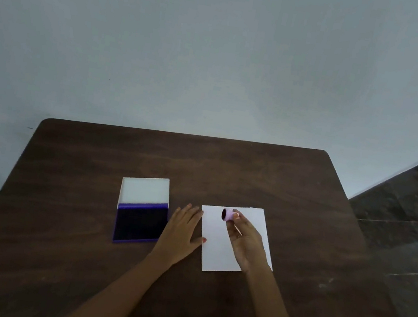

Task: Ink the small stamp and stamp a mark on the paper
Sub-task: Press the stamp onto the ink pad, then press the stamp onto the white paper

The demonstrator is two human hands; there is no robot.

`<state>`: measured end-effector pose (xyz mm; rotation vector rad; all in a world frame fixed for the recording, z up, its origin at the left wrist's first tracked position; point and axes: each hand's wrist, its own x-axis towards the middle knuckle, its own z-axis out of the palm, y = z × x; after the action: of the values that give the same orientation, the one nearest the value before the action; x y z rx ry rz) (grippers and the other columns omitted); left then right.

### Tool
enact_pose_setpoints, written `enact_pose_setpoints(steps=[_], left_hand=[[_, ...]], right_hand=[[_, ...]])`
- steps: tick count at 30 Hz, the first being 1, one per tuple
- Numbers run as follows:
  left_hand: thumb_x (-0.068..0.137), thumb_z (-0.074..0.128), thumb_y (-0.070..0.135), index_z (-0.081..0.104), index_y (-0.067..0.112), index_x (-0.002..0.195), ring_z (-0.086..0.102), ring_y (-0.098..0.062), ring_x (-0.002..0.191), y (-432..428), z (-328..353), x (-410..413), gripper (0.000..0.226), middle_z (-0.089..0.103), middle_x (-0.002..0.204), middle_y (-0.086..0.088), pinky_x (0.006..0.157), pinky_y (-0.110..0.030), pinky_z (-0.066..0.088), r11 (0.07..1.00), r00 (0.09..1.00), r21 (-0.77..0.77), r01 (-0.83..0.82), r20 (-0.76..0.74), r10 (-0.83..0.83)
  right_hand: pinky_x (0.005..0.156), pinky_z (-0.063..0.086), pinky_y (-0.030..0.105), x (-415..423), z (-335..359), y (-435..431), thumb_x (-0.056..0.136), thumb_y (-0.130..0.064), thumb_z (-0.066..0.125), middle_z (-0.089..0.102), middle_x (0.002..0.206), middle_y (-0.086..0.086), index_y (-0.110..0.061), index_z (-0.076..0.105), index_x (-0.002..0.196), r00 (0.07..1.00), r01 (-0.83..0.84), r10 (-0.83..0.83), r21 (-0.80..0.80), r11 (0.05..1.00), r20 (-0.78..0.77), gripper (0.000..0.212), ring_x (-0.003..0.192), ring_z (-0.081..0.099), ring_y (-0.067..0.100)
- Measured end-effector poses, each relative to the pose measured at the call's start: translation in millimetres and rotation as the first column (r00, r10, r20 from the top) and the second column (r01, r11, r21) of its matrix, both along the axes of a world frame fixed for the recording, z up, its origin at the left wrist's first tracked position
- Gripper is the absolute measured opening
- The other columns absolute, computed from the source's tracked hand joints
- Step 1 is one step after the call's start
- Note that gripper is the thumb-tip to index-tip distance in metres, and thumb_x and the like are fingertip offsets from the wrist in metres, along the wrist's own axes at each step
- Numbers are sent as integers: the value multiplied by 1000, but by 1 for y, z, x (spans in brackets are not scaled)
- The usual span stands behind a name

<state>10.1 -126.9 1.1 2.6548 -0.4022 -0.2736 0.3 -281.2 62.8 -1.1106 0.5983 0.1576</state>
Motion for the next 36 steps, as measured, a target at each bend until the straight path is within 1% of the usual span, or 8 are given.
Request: enact_pose_setpoints(steps=[2,4,8,12,18,22,27,36], left_hand=[[86,51,46,15,19,142,4,-18,143,-4,-1,6,72,13,156,-1,114,-34,-3,1000,999,6,17,-39,-17],[84,52,50,11,19,143,1,-18,143,-5,-2,11,78,8,156,-1,114,-36,-5,999,996,15,31,-83,-29],[81,52,56,2,20,144,-6,-20,143,-4,-3,14,88,-3,157,-1,114,-42,-8,995,986,76,57,-160,-44],[80,51,58,-2,20,143,-8,-20,143,-3,-4,15,91,-7,156,-1,114,-44,-8,993,979,91,69,-196,-50],[80,48,60,-8,21,143,-12,-21,142,-3,-7,15,93,-13,156,-1,113,-44,-11,989,972,118,93,-225,-65],[80,48,61,-9,21,142,-13,-21,142,-3,-8,16,93,-14,155,0,113,-44,-11,987,971,128,97,-231,-66],[80,47,62,-9,22,142,-13,-21,142,-3,-10,17,93,-14,155,0,113,-44,-11,988,971,124,97,-230,-67],[80,46,62,-8,23,142,-12,-21,142,-3,-11,17,91,-13,156,0,112,-44,-12,988,973,120,97,-219,-69]], right_hand=[[78,50,21,4,-3,-5,82,-18,64,68,83,-10,-24,68,76,1000,-23,19,-342,939,-16,9,84,63,9],[66,44,16,8,-8,-5,77,-27,70,66,81,-13,-25,66,77,998,-54,51,-566,823,-21,4,80,60,9],[76,44,23,19,-21,3,79,-22,68,69,90,3,-18,66,83,985,-123,170,-730,673,-10,7,81,59,13],[76,44,23,28,-28,16,80,-19,67,70,98,14,-7,66,92,970,-133,244,-811,570,13,17,83,58,14],[80,40,21,35,-35,27,82,-17,64,67,106,16,-3,63,97,944,-184,330,-862,473,-20,21,93,60,25],[81,40,22,37,-38,30,83,-15,63,67,106,17,-1,62,98,931,-191,365,-879,437,-21,20,95,60,27],[88,40,24,38,-40,31,85,-18,60,65,113,15,-4,61,103,917,-246,388,-893,378,-89,23,101,59,27],[93,42,28,38,-40,34,85,-16,60,63,115,16,-2,61,105,898,-267,427,-906,329,-109,24,104,57,28]])
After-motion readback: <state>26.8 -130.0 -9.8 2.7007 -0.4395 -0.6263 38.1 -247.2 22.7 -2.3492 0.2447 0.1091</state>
